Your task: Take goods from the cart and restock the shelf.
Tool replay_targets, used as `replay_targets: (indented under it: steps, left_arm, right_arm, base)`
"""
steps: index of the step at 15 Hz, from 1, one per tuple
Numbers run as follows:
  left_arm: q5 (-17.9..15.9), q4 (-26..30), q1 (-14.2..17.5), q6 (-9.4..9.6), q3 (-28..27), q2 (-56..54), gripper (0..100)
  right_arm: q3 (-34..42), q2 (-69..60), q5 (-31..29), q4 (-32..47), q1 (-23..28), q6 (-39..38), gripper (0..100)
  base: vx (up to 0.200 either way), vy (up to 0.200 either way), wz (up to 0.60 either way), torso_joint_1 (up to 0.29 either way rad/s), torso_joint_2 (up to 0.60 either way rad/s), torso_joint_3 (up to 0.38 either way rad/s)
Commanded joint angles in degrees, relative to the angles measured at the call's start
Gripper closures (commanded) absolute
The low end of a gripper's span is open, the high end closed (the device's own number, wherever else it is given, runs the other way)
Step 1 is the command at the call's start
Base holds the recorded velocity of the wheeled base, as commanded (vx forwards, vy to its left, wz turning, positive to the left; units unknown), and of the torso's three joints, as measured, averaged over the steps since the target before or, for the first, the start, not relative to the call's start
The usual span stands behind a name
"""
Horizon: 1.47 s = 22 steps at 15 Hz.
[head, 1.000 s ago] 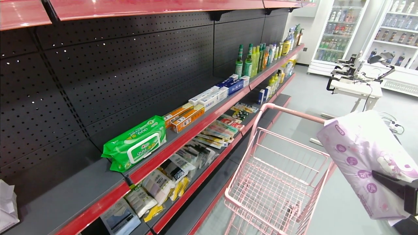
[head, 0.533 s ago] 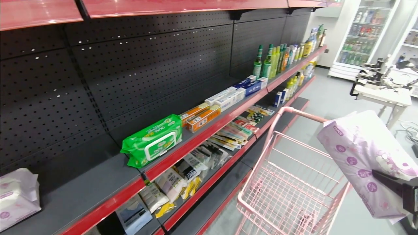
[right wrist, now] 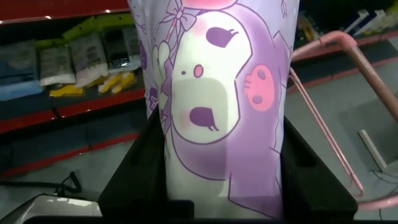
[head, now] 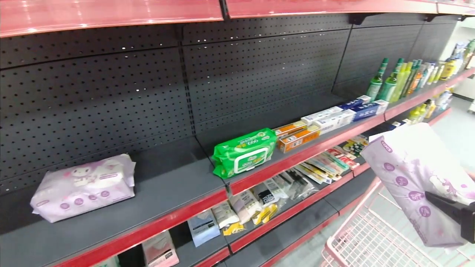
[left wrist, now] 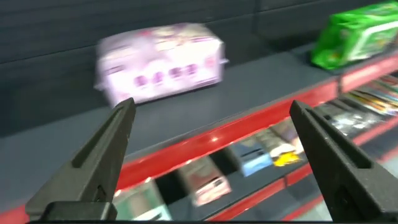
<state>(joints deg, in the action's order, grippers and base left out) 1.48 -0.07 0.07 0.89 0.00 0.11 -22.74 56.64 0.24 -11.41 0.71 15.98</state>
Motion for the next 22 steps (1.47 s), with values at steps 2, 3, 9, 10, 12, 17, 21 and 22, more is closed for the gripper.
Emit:
replay_targets:
  steps: [2, 3, 9, 10, 12, 17, 21, 22]
  left_arm:
    - [0.0, 0.0, 0.0, -0.01, 0.0, 0.0, 0]
    - [0.0, 0.0, 0.0, -0.01, 0.0, 0.0, 0]
    - [0.0, 0.0, 0.0, 0.08, -0.1, 0.0, 0]
    - [0.0, 0.0, 0.0, -0.01, 0.0, 0.0, 0]
    - [0.0, 0.0, 0.0, -0.01, 0.0, 0.0, 0]
    - [0.0, 0.0, 0.0, -0.01, 0.0, 0.0, 0]
    - [-0.1, 0.0, -0.2, 0.16, -0.1, 1.2, 0]
    - [-0.1, 0.0, -0.2, 0.25, -0.1, 0.9, 0]
  right_arm:
    - [-0.1, -0.2, 0.0, 0.0, 0.0, 0.0, 100]
    - [-0.3, -0.2, 0.0, 0.0, 0.0, 0.0, 100]
    - [-1.7, -0.2, -0.1, 0.0, 0.0, 0.5, 100]
    - [-1.4, 0.1, -0.4, -0.1, 0.2, 1.6, 100]
    - [-1.8, -1.4, -1.1, -0.2, 0.9, 1.9, 100]
    - [-1.5, -10.4, 3.6, -0.1, 1.6, 1.2, 100]
    - [1.7, -21.6, 6.9, 0.4, 1.7, -1.1, 100]
    - [3.4, -24.6, 6.9, 0.4, 1.7, -2.6, 100]
  base:
    - [0.000, 0.000, 0.60, 0.002, 0.00, 0.005]
    - [0.000, 0.000, 0.60, 0.002, 0.01, 0.007]
    - [0.000, 0.000, 0.60, 0.001, 0.00, -0.001]
    - [0.000, 0.000, 0.00, 0.000, 0.00, 0.000]
    - [0.000, 0.000, 0.00, 0.000, 0.00, 0.000]
    - [0.000, 0.000, 0.00, 0.000, 0.00, 0.000]
    - [0.000, 0.000, 0.00, 0.000, 0.00, 0.000]
    - [0.000, 0.000, 0.00, 0.000, 0.00, 0.000]
